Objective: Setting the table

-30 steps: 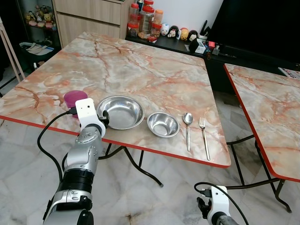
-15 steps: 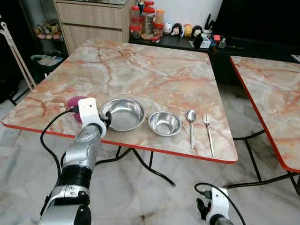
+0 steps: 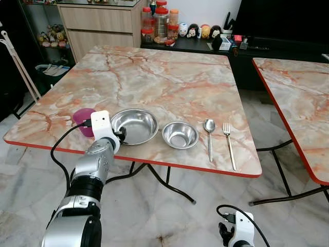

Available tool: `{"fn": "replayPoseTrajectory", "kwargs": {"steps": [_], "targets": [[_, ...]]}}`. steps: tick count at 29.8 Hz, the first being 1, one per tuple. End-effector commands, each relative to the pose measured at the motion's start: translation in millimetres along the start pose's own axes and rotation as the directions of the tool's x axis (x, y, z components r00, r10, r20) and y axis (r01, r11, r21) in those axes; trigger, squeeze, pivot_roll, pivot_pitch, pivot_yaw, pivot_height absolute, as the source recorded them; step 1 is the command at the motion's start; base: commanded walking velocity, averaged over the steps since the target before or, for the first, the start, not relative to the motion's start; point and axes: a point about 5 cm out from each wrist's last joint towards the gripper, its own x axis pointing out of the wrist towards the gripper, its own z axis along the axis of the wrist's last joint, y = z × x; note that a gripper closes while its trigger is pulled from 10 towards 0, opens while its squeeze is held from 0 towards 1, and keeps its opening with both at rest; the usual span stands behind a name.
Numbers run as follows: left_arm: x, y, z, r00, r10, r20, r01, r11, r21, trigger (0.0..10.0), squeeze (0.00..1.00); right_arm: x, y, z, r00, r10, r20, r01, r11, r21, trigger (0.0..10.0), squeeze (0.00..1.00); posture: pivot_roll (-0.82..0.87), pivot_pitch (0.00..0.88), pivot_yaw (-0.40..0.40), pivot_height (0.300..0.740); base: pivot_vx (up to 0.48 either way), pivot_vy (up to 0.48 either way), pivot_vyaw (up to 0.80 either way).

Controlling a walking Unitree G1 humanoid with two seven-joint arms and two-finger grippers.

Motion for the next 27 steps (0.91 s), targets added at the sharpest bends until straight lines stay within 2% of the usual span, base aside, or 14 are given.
{"fn": "replayPoseTrajectory", "kwargs": {"steps": [1,2,3,5,6,13,15,20,21,27], "targets": [[1.9,1.6,7.9,1.0,0.023,0.021,-0.023,1.0,-0.02,10.0,0.0,-0.6,-4.1,1.4,1.0,-0.015,0.012,0.015,1.0,0.004,10.0,0.0,0.01,0.0,-0.045,0.728,0.0,0.0,0.0],[2.0,2.3,9.1,0.999,0.029,0.027,-0.028,0.999,-0.03,10.0,0.0,-0.5,-4.2,1.7,1.0,-0.015,0.013,0.015,1.0,0.003,10.0,0.0,0.01,0.0,-0.046,0.728,0.0,0.0,0.0],[2.0,3.2,13.0,0.998,0.035,0.047,-0.033,0.999,-0.042,10.0,0.46,-0.2,-3.9,2.8,1.0,-0.014,0.016,0.014,1.0,0.003,10.0,0.0,0.01,0.0,-0.047,0.728,0.0,0.0,0.0],[2.0,3.2,14.3,0.998,0.037,0.053,-0.034,0.998,-0.044,10.0,0.46,0.0,-3.9,3.2,1.0,-0.014,0.018,0.014,1.0,0.003,10.0,0.0,0.01,0.0,-0.047,0.728,0.0,0.0,0.0],[1.8,2.6,17.0,0.998,0.031,0.061,-0.027,0.998,-0.055,10.0,1.0,0.1,-3.8,3.8,1.0,-0.013,0.02,0.013,1.0,0.003,10.0,0.0,0.01,0.0,-0.051,0.728,0.0,0.0,0.0],[2.1,4.9,19.4,0.997,0.043,0.064,-0.038,0.997,-0.068,10.0,1.0,0.5,-3.6,4.7,1.0,-0.013,0.02,0.013,1.0,0.004,10.0,0.0,0.02,0.0,-0.051,0.728,0.0,0.0,0.0],[2.5,10.5,13.1,0.997,0.071,0.034,-0.069,0.996,-0.048,10.0,1.0,0.7,-3.0,4.8,1.0,-0.013,0.019,0.013,1.0,0.006,10.0,0.0,0.01,0.0,-0.049,0.728,0.0,0.0,0.0],[3.2,12.4,5.8,0.996,0.094,-0.01,-0.094,0.995,-0.032,10.0,1.0,0.4,-3.4,4.0,1.0,-0.015,0.017,0.015,1.0,0.008,10.0,0.0,0.01,0.0,-0.05,0.728,0.0,0.0,0.0],[3.5,12.4,3.4,0.995,0.1,-0.026,-0.101,0.994,-0.034,10.0,0.0,0.3,-4.0,4.1,1.0,-0.017,0.017,0.016,1.0,0.009,10.0,0.0,0.01,0.0,-0.049,0.728,0.0,0.0,0.0],[4.7,8.7,-4.6,0.995,0.073,-0.068,-0.077,0.995,-0.061,10.0,0.0,0.1,-5.1,4.1,1.0,-0.021,0.019,0.02,1.0,0.012,10.0,0.0,0.0,0.0,-0.047,0.728,0.0,0.0,0.0]]}}
